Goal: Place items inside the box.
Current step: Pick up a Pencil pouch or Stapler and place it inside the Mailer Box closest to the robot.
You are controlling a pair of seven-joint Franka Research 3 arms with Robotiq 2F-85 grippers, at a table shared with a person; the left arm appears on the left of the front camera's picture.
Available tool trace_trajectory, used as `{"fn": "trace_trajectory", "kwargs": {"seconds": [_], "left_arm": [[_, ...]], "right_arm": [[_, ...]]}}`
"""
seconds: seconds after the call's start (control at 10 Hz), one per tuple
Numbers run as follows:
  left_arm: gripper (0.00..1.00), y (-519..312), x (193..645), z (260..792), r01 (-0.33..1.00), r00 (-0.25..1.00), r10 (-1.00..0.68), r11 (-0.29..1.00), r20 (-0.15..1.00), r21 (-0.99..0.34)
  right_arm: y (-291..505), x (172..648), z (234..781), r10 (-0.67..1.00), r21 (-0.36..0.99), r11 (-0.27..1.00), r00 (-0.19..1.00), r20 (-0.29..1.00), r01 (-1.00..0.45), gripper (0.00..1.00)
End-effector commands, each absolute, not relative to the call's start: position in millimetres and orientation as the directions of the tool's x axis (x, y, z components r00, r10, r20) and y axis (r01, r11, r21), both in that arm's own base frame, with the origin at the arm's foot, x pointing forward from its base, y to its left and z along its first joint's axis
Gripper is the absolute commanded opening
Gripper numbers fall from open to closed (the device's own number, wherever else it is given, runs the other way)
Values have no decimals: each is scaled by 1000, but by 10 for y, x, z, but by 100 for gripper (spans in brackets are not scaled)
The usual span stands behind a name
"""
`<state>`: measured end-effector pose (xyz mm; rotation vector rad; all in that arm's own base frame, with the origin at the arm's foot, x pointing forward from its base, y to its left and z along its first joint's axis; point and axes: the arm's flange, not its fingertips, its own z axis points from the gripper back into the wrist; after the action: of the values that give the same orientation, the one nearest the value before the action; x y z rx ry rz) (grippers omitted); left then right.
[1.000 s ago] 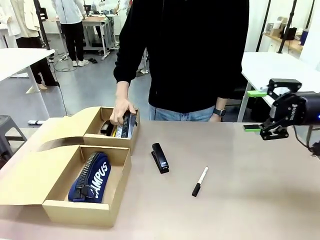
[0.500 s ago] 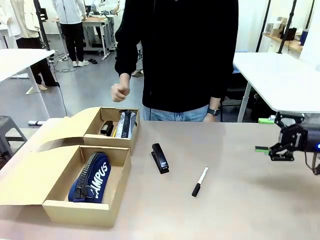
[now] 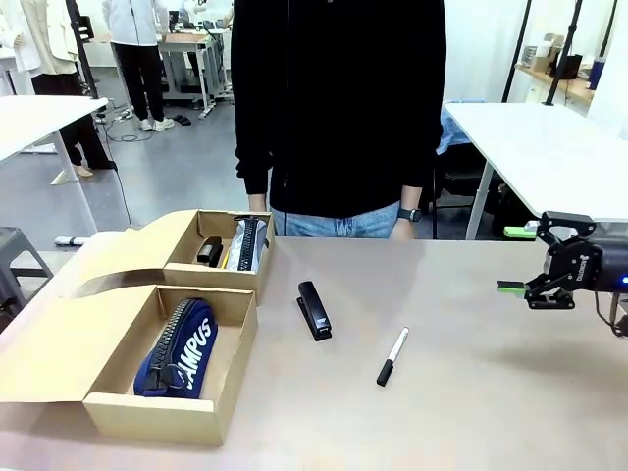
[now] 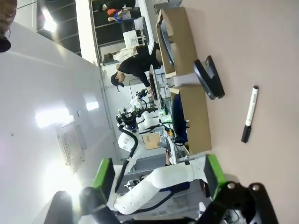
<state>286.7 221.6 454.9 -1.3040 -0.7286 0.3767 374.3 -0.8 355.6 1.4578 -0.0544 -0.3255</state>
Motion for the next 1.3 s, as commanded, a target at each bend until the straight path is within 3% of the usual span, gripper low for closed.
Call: {"fn": "trace_trajectory", "kwargs": {"seconds": [0.0,1.0,1.2], "left_arm": [[100,2202,2871,4550,174,714,636,243,292,-954],[100,2202,2871,4550,174,714,636,243,292,-954],[100,2202,2871,4550,174,714,636,243,292,-954]], "right_arm": [[-10,3707,3567,-237,975,81,954,-185,209,100],[-7,3732,3543,-245,978,83,955,-165,190,100],[299,3845,3867,-196,918,383,980,-24,99,100]]}}
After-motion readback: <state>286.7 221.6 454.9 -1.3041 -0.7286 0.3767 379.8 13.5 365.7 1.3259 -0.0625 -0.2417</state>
